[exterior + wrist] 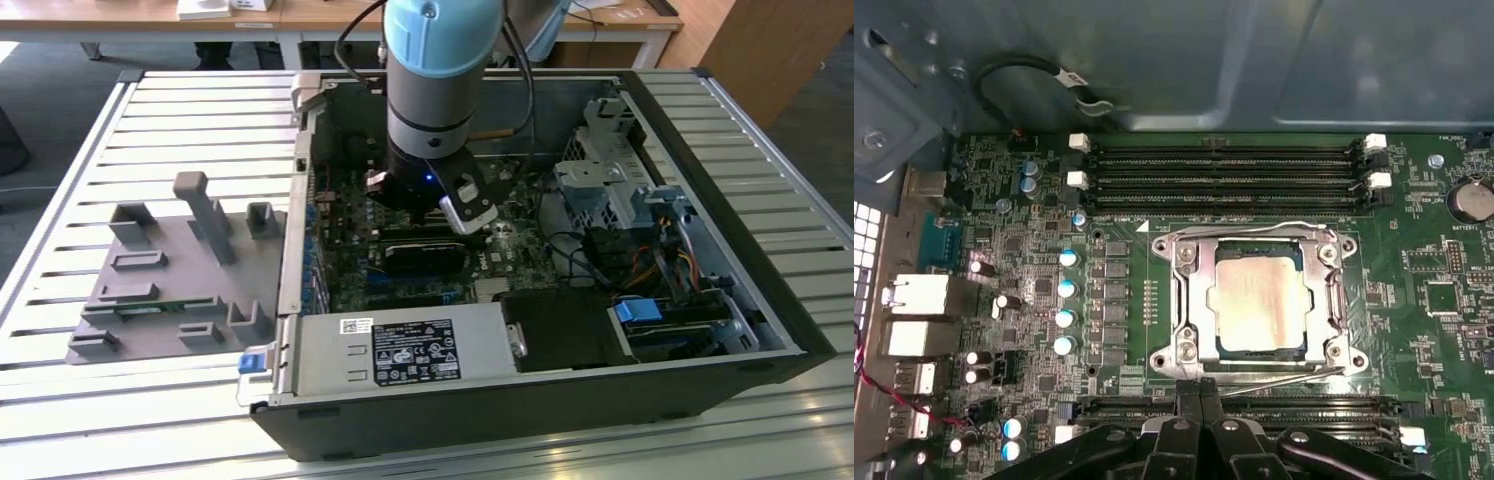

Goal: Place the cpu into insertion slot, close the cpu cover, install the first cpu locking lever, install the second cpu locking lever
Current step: 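Install the second cpu locking lever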

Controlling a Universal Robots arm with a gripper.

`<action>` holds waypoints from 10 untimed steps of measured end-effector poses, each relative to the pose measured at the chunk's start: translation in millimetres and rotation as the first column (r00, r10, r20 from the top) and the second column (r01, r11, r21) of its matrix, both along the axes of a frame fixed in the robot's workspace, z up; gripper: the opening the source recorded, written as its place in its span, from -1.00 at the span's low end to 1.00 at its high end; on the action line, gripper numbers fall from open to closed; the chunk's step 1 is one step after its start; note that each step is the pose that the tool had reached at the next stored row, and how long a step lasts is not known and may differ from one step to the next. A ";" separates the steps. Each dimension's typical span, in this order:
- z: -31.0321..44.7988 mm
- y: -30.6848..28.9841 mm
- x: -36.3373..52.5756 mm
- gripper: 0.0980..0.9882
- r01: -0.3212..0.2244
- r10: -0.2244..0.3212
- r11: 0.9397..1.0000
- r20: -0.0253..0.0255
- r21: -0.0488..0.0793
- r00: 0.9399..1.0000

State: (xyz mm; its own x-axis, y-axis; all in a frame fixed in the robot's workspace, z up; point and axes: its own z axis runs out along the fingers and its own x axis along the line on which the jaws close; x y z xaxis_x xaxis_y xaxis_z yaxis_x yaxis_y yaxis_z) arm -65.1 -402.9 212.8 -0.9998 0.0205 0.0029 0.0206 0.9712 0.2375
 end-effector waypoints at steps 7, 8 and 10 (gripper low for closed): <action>-3.3 -0.2 -4.6 -0.96 0.003 -0.003 1.000 0.000 0.018 1.000; -3.9 -0.2 -5.3 -0.96 0.003 -0.003 1.000 0.000 0.020 1.000; -5.4 -0.2 -6.3 -0.96 0.004 -0.004 1.000 0.000 0.025 1.000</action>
State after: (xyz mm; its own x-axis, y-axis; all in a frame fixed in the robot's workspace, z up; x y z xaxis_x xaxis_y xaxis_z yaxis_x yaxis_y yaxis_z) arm -71.4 -403.0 207.5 -0.9997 0.0239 0.0034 0.0240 0.9649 0.2614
